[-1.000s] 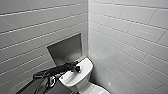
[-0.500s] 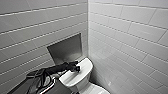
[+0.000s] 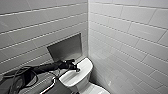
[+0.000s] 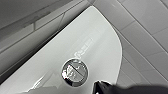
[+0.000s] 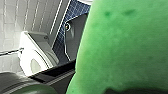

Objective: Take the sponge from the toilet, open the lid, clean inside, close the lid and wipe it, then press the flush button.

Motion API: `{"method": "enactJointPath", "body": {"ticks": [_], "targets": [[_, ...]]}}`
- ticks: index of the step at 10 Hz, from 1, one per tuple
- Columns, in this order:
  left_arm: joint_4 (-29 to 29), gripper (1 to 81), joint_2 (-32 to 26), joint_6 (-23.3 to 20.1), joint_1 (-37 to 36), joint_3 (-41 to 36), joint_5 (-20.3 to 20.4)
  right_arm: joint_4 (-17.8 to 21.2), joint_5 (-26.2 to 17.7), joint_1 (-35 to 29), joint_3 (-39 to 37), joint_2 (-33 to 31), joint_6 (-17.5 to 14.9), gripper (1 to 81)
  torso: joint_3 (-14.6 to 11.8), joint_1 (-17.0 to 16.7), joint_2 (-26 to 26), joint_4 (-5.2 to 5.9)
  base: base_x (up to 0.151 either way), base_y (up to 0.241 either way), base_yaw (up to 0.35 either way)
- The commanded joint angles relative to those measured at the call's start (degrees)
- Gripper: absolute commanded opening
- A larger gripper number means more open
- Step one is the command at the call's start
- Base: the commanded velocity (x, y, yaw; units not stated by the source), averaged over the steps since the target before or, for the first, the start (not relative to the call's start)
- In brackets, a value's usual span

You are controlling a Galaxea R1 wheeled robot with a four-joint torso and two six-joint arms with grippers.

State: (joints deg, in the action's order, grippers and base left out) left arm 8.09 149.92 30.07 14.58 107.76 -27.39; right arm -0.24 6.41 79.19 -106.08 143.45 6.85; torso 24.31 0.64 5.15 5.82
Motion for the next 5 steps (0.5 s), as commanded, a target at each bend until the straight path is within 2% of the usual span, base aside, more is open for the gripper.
{"method": "enactJointPath", "body": {"ticks": [1,3,5], "targets": [[-0.01,1.0,-14.80,0.16,-5.94,-17.91,-1.35,-0.37,-3.42,-1.09,1.59,-1.29,-0.08,1.0,0.00,0.00,0.00,0.00,0.000,0.000,0.000],[0.87,1.0,-19.74,-0.19,1.18,-24.35,0.76,-0.37,-3.42,-1.09,1.33,-1.12,-0.08,1.0,0.00,0.00,0.00,0.00,0.000,0.000,0.000],[6.32,1.0,-22.82,-0.19,12.33,-27.78,5.16,-0.55,-3.51,-1.09,1.15,-0.68,-0.08,1.0,0.00,0.00,0.00,0.00,0.000,0.000,0.000]]}}
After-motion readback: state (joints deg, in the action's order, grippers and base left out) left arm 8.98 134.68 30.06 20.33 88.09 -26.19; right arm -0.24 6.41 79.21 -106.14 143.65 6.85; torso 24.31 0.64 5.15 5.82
